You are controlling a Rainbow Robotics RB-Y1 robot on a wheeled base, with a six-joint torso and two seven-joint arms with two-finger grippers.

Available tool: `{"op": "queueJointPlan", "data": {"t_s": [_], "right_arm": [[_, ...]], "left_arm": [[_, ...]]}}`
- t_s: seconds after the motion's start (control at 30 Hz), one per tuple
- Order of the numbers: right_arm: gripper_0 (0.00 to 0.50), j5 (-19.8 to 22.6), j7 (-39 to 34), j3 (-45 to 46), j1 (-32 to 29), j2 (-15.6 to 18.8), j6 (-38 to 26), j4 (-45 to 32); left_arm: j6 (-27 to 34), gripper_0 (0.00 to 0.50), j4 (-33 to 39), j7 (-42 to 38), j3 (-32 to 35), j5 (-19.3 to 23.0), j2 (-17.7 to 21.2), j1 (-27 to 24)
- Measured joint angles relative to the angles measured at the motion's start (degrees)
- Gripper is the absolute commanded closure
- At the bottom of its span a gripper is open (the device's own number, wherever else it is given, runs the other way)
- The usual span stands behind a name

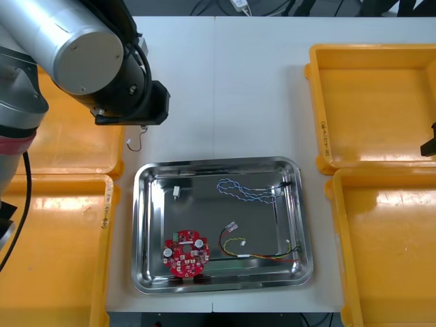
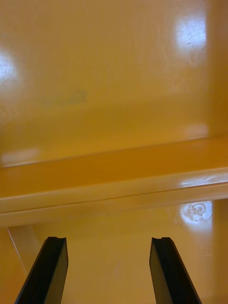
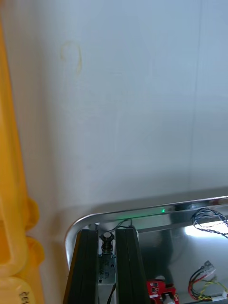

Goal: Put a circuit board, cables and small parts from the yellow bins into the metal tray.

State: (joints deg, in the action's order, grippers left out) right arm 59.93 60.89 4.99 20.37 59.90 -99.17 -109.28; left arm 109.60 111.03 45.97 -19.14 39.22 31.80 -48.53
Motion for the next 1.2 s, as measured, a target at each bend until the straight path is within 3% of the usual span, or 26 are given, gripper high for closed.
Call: {"op": "queueJointPlan", "data": {"t_s": [0.43, 0.83, 1.2], "right_arm": [[0.000, 0.00, 0.00, 0.62, -1.63, 0.03, 1.04, -2.01], [0.000, 0.10, 0.29, 0.87, -1.66, 0.04, 1.05, -3.95], [0.000, 0.09, 1.73, 0.88, -1.66, 0.05, 1.05, -4.40]], "left_arm": [[-1.03, 0.500, 1.19, -3.75, -4.37, -5.95, -5.34, 5.04], [-8.06, 0.500, 1.80, -4.65, -9.70, -10.79, -6.63, 12.05], [-12.06, 0.500, 1.88, -6.98, -14.30, -12.93, -6.69, 14.60]]}}
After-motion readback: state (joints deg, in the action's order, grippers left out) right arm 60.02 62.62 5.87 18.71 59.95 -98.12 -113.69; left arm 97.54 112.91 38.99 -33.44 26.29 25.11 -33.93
